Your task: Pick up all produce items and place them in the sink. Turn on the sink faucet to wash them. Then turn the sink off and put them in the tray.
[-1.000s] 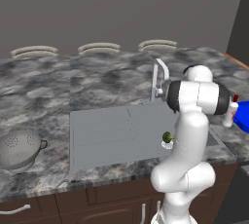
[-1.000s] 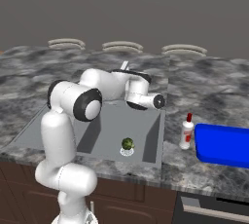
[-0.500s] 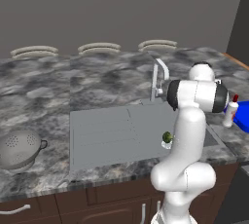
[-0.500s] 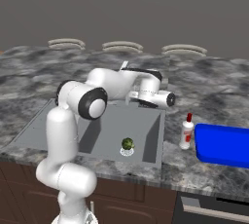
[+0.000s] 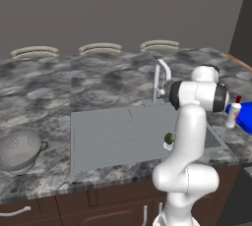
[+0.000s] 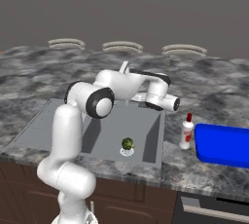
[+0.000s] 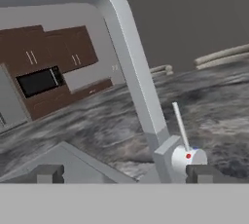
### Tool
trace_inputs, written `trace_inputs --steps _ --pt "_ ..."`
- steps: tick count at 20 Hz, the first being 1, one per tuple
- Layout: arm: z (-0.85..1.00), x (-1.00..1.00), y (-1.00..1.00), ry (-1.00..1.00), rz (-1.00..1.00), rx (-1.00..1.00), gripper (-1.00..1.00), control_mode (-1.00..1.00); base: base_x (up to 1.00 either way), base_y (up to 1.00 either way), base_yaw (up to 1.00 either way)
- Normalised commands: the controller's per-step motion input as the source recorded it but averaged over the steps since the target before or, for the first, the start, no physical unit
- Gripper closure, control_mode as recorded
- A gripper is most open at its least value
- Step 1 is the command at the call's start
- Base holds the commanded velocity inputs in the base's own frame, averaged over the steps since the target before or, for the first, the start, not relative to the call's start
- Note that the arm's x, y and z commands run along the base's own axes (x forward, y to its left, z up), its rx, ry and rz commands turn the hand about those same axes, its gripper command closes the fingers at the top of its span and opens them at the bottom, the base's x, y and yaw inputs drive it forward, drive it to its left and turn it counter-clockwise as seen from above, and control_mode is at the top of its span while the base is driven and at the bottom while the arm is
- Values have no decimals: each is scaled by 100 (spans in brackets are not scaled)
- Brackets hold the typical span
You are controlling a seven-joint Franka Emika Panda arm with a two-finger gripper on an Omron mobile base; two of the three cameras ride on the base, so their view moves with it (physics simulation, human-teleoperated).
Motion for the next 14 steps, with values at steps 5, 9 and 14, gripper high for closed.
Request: trace_inputs --steps 5,9,14 --pt "0 11 31 -25 4 0 -100 -100 0 0 0" --pt "0 24 36 -21 0 0 -100 -100 0 0 0" --pt "0 44 6 -15 0 0 -100 -100 0 0 0"
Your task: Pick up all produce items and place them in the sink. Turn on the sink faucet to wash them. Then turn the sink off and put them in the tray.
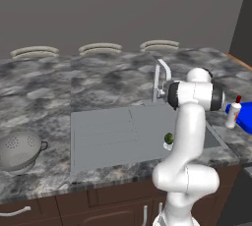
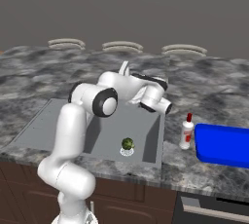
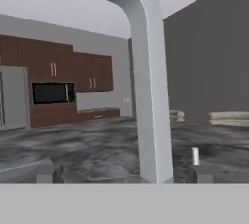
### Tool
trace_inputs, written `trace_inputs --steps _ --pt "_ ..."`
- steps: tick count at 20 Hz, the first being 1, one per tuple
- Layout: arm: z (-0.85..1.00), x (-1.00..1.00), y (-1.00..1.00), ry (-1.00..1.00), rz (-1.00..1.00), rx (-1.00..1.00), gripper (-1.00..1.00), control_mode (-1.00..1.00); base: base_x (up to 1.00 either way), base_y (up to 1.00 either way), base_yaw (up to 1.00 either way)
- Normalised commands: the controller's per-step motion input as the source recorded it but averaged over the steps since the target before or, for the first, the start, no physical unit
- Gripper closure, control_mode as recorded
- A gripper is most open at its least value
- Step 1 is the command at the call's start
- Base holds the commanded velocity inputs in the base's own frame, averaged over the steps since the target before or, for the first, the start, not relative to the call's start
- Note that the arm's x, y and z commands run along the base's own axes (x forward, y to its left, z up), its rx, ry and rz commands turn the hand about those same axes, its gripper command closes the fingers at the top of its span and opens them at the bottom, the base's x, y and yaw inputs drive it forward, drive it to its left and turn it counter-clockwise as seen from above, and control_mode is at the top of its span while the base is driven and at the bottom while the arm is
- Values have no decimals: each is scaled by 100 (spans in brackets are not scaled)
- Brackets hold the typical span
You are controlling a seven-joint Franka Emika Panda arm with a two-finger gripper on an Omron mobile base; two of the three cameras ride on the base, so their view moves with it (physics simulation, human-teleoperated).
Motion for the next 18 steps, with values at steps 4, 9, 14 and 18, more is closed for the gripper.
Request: trace_inputs --steps 4,9,14,18 --pt "0 55 0 -5 0 0 -100 -100 0 0 0" --pt "0 40 0 0 0 0 -100 -100 0 0 0" --pt "-10 22 -9 0 0 0 -100 -100 0 0 0" --pt "-21 15 -13 0 0 0 -100 -100 0 0 0"
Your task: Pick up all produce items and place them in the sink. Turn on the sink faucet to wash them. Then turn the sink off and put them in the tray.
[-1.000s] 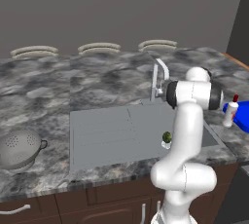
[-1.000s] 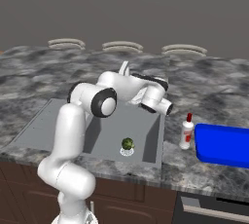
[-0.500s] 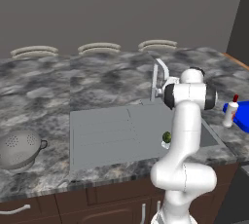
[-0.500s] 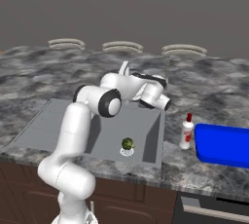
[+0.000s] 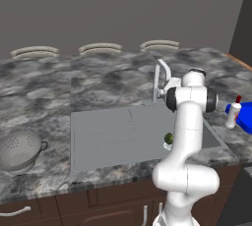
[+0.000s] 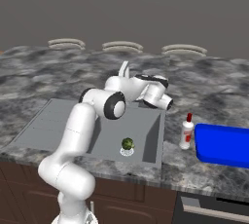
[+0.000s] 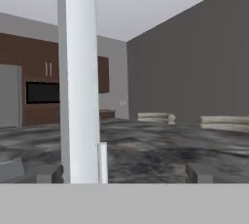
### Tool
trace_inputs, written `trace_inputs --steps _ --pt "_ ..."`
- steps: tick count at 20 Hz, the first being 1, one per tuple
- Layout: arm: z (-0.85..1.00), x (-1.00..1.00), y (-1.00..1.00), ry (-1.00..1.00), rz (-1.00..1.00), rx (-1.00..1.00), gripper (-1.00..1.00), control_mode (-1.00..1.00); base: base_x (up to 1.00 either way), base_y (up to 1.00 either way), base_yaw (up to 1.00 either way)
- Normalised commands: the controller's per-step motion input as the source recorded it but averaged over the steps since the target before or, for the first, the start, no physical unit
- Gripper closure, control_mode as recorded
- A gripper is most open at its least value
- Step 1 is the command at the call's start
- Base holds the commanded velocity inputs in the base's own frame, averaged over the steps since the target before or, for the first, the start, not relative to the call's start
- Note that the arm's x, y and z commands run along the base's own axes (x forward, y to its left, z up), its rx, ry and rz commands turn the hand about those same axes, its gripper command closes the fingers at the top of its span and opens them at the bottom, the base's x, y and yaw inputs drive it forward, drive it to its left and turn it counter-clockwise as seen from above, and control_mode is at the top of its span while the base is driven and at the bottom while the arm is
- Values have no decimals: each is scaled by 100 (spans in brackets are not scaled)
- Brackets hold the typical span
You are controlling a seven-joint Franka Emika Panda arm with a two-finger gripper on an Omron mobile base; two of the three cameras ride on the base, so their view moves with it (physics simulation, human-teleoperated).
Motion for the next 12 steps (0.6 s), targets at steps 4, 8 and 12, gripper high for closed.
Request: trace_inputs --steps 4,8,12 --pt "-16 19 -2 0 0 0 -100 -100 0 0 0" --pt "-3 24 1 0 0 0 -100 -100 0 0 0" --pt "-3 36 6 0 0 0 -100 -100 0 0 0"
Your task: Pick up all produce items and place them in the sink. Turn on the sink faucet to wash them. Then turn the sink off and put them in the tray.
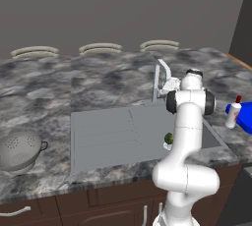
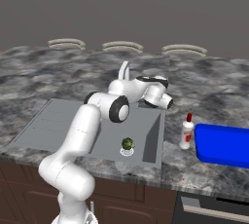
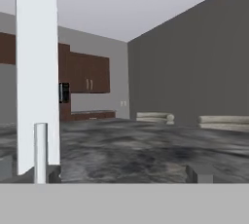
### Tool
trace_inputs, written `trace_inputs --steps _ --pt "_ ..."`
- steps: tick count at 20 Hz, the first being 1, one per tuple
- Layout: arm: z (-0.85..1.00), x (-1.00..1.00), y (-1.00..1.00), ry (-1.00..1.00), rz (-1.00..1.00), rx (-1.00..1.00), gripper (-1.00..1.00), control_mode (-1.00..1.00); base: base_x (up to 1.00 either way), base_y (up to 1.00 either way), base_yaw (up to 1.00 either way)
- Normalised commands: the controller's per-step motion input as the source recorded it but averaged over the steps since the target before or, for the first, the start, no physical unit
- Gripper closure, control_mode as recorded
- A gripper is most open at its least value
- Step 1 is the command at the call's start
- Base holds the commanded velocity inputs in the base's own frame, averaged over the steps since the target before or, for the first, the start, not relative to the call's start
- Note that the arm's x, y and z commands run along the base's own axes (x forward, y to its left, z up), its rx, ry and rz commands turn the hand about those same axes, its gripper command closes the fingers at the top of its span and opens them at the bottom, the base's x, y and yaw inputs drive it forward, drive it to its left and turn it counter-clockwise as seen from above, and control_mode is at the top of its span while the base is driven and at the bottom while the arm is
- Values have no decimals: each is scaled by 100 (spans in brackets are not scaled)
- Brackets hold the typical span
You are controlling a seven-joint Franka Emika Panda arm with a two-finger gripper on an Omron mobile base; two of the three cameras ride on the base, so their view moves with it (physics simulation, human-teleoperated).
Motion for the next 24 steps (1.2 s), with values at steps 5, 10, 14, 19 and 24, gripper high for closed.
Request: trace_inputs --steps 5,10,14,19,24 --pt "-10 31 10 0 0 0 100 -100 0 0 0" --pt "-9 17 -15 0 -6 0 100 -100 0 0 0" --pt "-6 18 -34 0 -15 0 100 -100 0 0 0" --pt "-8 15 -48 1 -23 2 100 -100 0 0 0" --pt "-7 20 -53 3 -28 1 100 -100 0 0 0"
